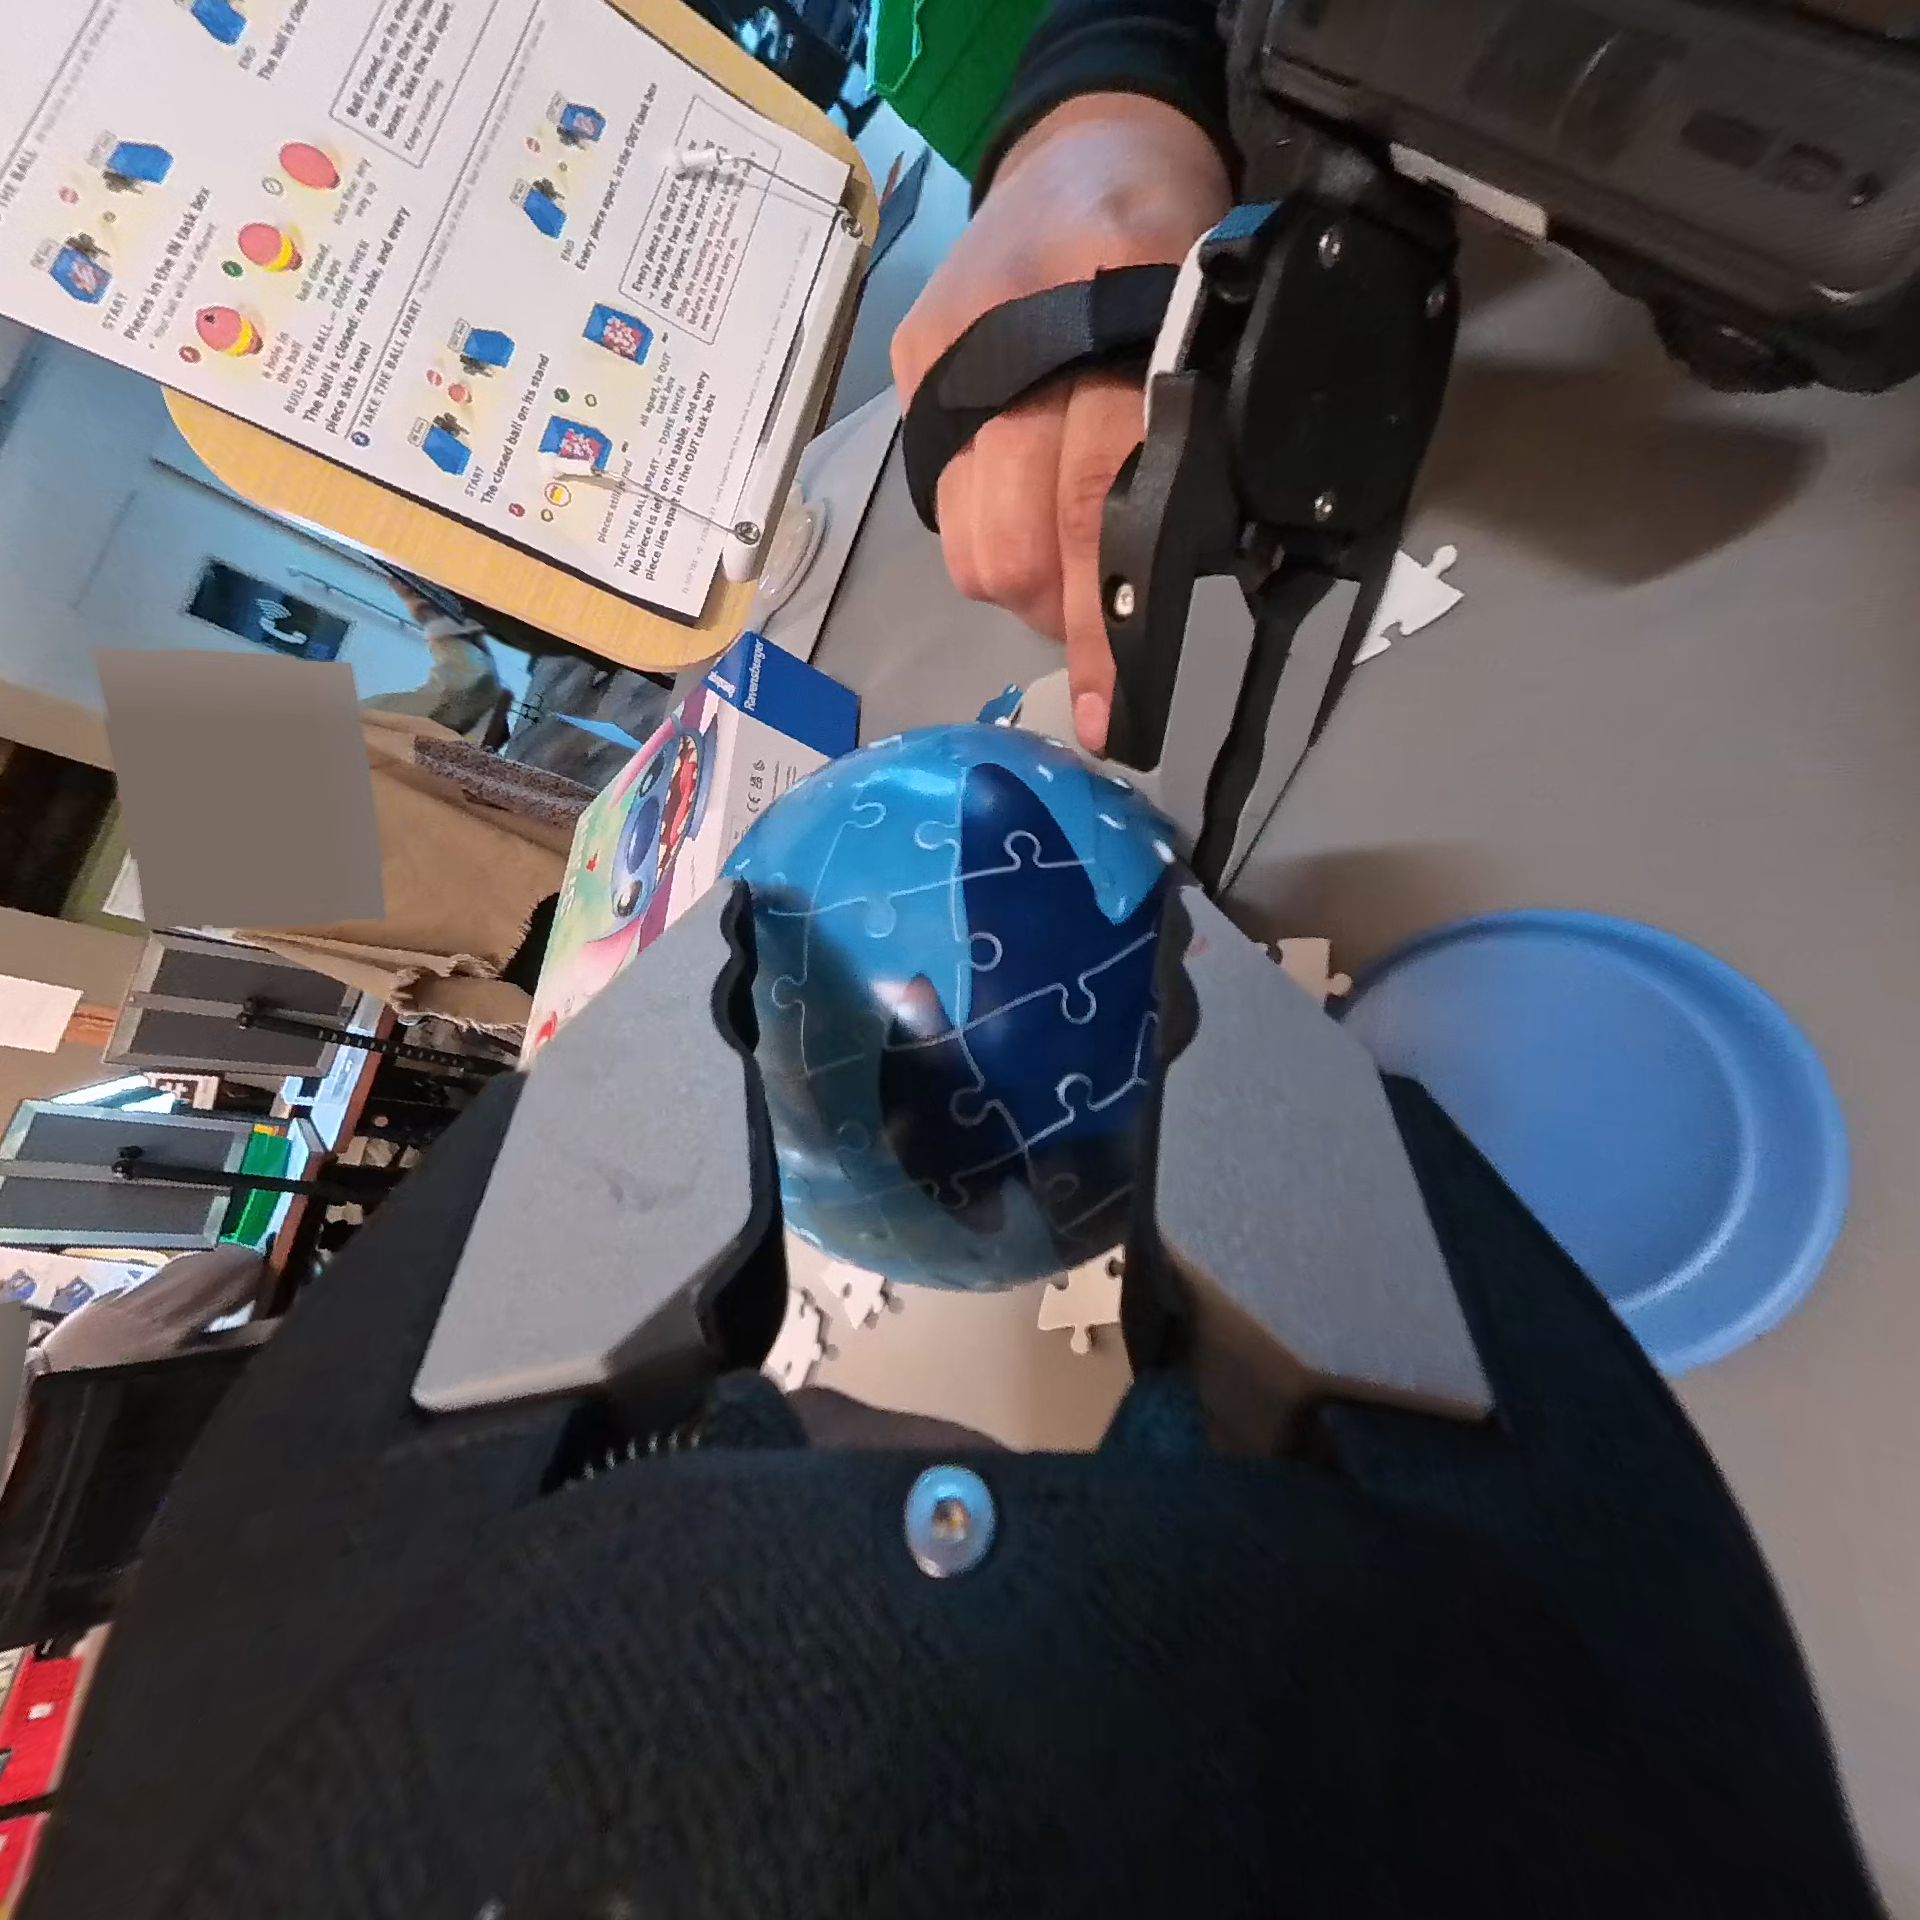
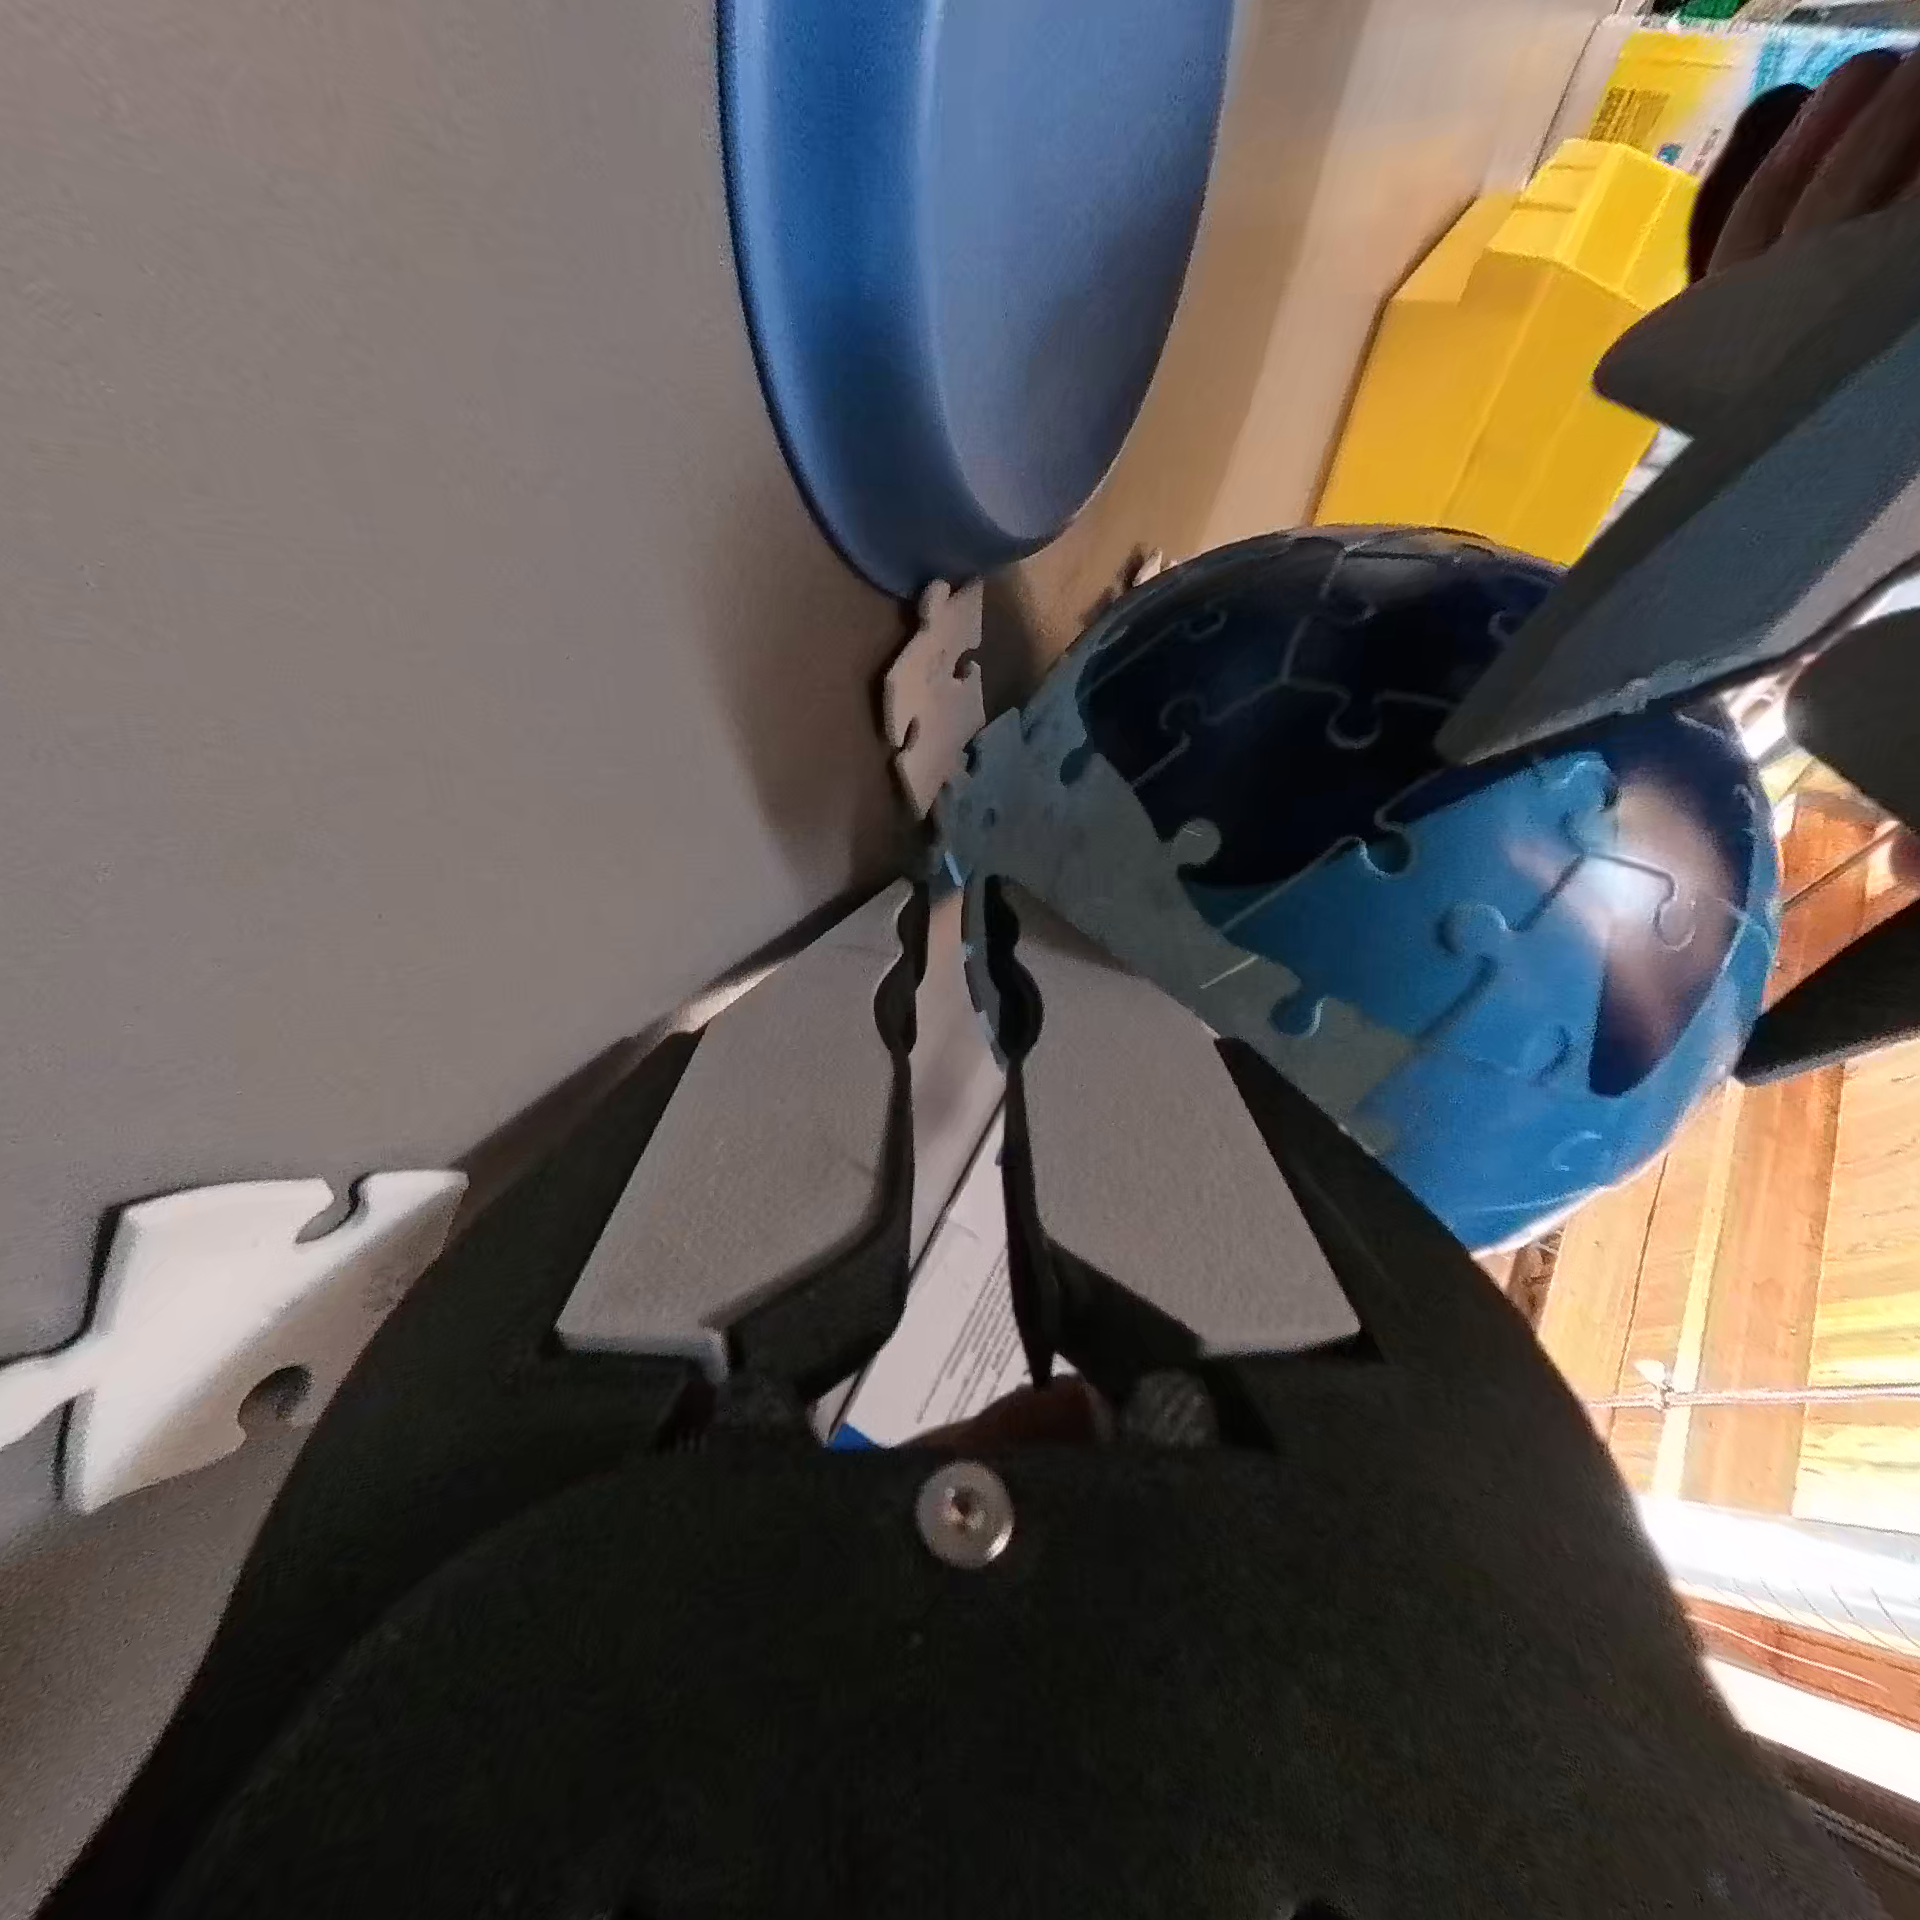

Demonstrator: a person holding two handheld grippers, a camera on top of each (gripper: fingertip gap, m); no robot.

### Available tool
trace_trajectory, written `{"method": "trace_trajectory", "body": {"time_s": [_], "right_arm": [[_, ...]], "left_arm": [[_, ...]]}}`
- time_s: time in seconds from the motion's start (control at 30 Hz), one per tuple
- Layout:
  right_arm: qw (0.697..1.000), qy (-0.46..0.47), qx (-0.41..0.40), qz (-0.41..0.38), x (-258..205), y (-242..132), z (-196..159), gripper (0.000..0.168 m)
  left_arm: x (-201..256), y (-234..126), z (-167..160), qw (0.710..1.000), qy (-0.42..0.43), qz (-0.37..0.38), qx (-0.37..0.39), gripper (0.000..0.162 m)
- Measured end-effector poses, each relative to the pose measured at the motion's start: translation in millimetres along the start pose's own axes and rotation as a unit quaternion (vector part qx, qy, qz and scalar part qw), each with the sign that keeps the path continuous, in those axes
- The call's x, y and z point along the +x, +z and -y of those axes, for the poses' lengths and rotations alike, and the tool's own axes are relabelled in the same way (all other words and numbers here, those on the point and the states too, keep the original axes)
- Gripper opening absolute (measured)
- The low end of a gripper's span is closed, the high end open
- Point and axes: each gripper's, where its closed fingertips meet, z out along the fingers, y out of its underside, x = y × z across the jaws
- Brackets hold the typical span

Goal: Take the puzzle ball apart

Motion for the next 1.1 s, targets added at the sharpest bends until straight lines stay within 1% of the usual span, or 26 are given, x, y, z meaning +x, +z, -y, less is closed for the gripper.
{"method": "trace_trajectory", "body": {"time_s": [0.13, 0.23, 0.5, 0.67, 0.8, 0.83, 0.87, 0.9, 0.97, 1.0, 1.1], "right_arm": [[1.0, 0.0, -0.002, 0.004, 0, 2, 2, 0.004], [1.0, 0.0, -0.008, 0.003, 2, 3, 2, 0.007], [1.0, -0.005, -0.026, 0.007, 1, 2, 2, 0.007], [0.999, -0.007, -0.039, -0.012, 4, 2, -2, 0.013], [1.0, 0.009, -0.023, -0.019, 7, -9, 0, 0.029], [0.999, 0.018, -0.013, -0.029, 8, -13, 1, 0.024], [0.998, 0.023, 0.002, -0.054, 13, -19, 2, 0.014], [0.996, 0.023, 0.02, -0.087, 18, -26, 5, 0.0], [0.99, 0.029, 0.052, -0.13, 20, -39, 9, 0.0], [0.988, 0.04, 0.059, -0.135, 18, -41, 10, 0.0], [0.986, 0.053, 0.043, -0.153, 20, -35, 9, 0.0]], "left_arm": [[2, -1, 0, 1.0, 0.016, -0.009, -0.005, 0.076], [4, -1, 1, 0.999, 0.03, -0.017, -0.011, 0.076], [4, 0, 1, 0.999, 0.032, -0.023, -0.017, 0.076], [2, -2, -1, 0.999, 0.029, -0.027, -0.015, 0.077], [2, -3, -2, 0.999, 0.031, -0.03, -0.018, 0.077], [2, -3, -2, 0.999, 0.031, -0.03, -0.019, 0.077], [2, -3, -2, 0.999, 0.031, -0.03, -0.019, 0.077], [2, -4, -3, 0.999, 0.03, -0.031, -0.019, 0.077], [1, -4, -3, 0.999, 0.028, -0.031, -0.017, 0.076], [1, -3, -3, 0.999, 0.026, -0.031, -0.016, 0.076], [1, -1, -2, 0.999, 0.026, -0.034, -0.011, 0.076]]}}
